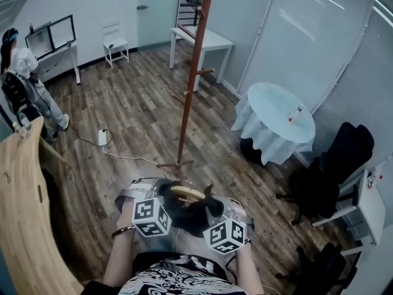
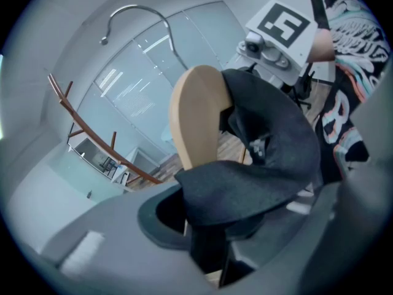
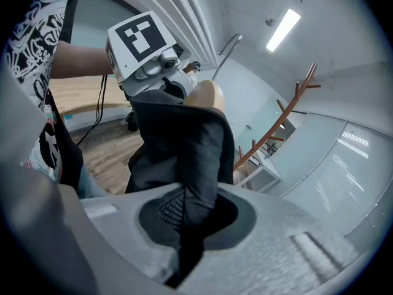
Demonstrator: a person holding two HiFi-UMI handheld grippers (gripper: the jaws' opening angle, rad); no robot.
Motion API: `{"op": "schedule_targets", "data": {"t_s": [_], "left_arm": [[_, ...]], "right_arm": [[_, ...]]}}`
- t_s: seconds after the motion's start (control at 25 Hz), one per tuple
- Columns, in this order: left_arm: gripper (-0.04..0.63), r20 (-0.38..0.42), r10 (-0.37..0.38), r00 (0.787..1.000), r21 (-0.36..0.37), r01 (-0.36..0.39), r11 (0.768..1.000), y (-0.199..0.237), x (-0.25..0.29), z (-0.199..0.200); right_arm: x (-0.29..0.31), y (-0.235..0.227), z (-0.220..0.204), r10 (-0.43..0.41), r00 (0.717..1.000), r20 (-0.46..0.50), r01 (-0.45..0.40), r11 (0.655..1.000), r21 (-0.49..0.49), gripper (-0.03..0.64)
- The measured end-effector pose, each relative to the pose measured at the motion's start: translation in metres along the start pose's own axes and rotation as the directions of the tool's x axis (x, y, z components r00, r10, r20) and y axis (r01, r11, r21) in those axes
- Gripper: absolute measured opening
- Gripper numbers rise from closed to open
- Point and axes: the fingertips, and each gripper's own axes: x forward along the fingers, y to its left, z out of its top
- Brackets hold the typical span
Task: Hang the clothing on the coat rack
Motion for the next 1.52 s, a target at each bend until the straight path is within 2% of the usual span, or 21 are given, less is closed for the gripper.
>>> {"op": "schedule_targets", "data": {"t_s": [0.4, 0.76, 1.08, 1.52], "left_arm": [[0.086, 0.023, -0.038, 0.999, 0.022, 0.038, 0.999, 0.112, 0.073, -0.034], [0.086, 0.053, -0.076, 0.996, 0.038, 0.074, 0.997, 0.193, 0.124, -0.061], [0.086, 0.056, -0.091, 0.994, 0.056, 0.088, 0.995, 0.237, 0.155, -0.086], [0.086, 0.059, -0.103, 0.993, 0.078, 0.098, 0.992, 0.258, 0.174, -0.085]], "right_arm": [[0.107, -0.080, 0.024, -0.003, 0.999, -0.050, 0.004, 1.000, 0.023, 0.023], [0.184, -0.134, 0.044, -0.014, 0.996, -0.092, 0.020, 0.998, 0.065, 0.021], [0.235, -0.157, 0.056, -0.020, 0.994, -0.104, 0.028, 0.996, 0.083, 0.023], [0.252, -0.175, 0.055, -0.028, 0.995, -0.099, 0.038, 0.994, 0.103, 0.023]]}}
